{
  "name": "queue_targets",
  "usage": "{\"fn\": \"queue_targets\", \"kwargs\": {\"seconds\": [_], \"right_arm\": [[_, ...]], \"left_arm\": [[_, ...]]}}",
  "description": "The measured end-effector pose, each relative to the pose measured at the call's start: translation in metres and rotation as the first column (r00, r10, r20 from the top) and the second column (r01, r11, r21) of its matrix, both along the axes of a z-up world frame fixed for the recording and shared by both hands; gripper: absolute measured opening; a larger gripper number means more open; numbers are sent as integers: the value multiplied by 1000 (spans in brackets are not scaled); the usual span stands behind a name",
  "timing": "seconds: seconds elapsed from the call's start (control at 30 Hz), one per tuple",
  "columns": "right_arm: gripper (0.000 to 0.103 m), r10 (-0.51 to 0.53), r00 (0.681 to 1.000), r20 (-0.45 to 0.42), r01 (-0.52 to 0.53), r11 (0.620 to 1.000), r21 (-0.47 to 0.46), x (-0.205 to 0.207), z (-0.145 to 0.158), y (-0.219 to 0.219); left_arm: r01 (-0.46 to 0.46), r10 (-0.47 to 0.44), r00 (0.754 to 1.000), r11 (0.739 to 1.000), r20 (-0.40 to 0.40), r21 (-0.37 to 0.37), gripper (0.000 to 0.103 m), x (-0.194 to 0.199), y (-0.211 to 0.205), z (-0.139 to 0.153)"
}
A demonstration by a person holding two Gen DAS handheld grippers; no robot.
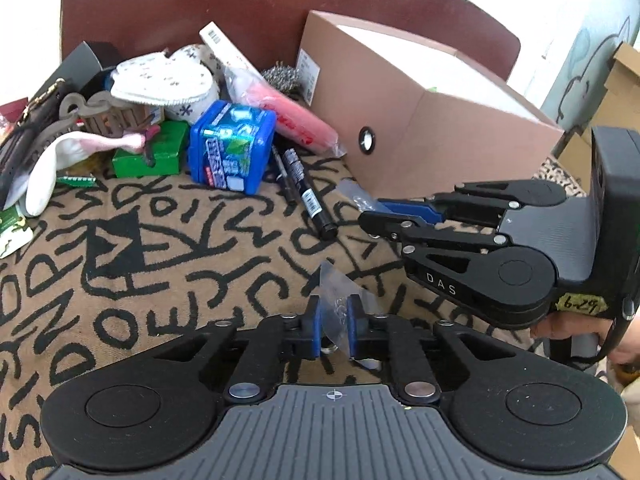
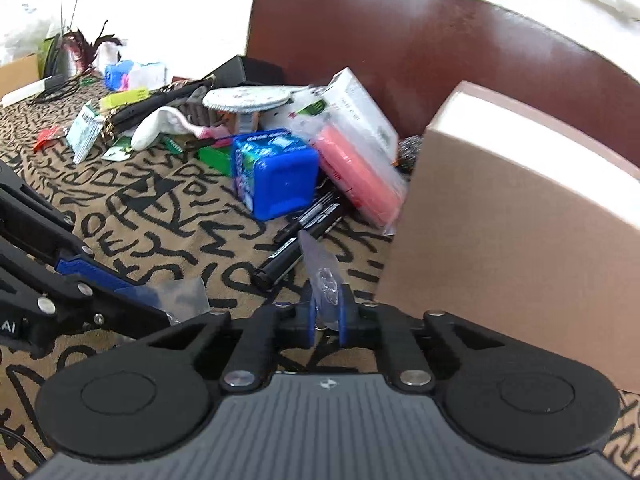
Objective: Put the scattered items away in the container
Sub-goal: 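Lift the clear plastic bag off the table with the left tool, then carry the clear plastic bag with the left tool over the brown box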
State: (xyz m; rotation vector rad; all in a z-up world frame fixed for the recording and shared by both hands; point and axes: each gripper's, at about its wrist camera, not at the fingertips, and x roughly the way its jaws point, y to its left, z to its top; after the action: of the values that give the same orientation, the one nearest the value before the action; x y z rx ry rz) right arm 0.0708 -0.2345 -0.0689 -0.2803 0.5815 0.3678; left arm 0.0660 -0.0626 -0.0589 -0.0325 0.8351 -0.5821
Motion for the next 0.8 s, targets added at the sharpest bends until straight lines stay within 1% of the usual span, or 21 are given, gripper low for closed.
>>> {"fn": "queue_targets", "kwargs": {"seconds": [0.07,0.27,0.3,0.33,0.37,0.4,0.47,0.5,0.67,0.8], "right_arm": [[10,-14,1000,5,14,1000,11,-3,2,-4],[9,-68,998,-14,69,996,59,-10,3,-18],[5,-73,997,-14,74,995,63,-11,2,-20],[2,-80,997,-15,81,995,65,-11,2,-21],[2,-90,996,-14,91,994,67,-11,2,-22],[2,-94,995,-17,95,992,80,-11,2,-24],[1,-102,994,-26,104,989,101,-10,3,-27],[1,-104,994,-24,106,989,100,-10,4,-27],[1,-104,994,-19,106,989,107,-14,8,-28],[1,-105,994,-28,108,985,138,-19,13,-30]], "left_arm": [[10,-10,1000,1000,8,-12,4,-2,-2,5],[48,-48,999,999,21,1,5,-5,-20,7],[52,-52,998,999,26,10,8,-6,-23,6],[55,-55,998,998,34,19,13,-7,-27,6],[57,-58,998,998,39,22,17,-7,-29,6],[59,-60,997,998,39,22,17,-7,-31,6],[66,-66,997,998,37,25,13,-5,-33,5],[66,-67,997,997,37,31,4,-4,-34,4],[60,-61,998,998,27,29,2,-6,-30,6],[60,-61,997,998,55,33,2,-13,-29,13]]}}
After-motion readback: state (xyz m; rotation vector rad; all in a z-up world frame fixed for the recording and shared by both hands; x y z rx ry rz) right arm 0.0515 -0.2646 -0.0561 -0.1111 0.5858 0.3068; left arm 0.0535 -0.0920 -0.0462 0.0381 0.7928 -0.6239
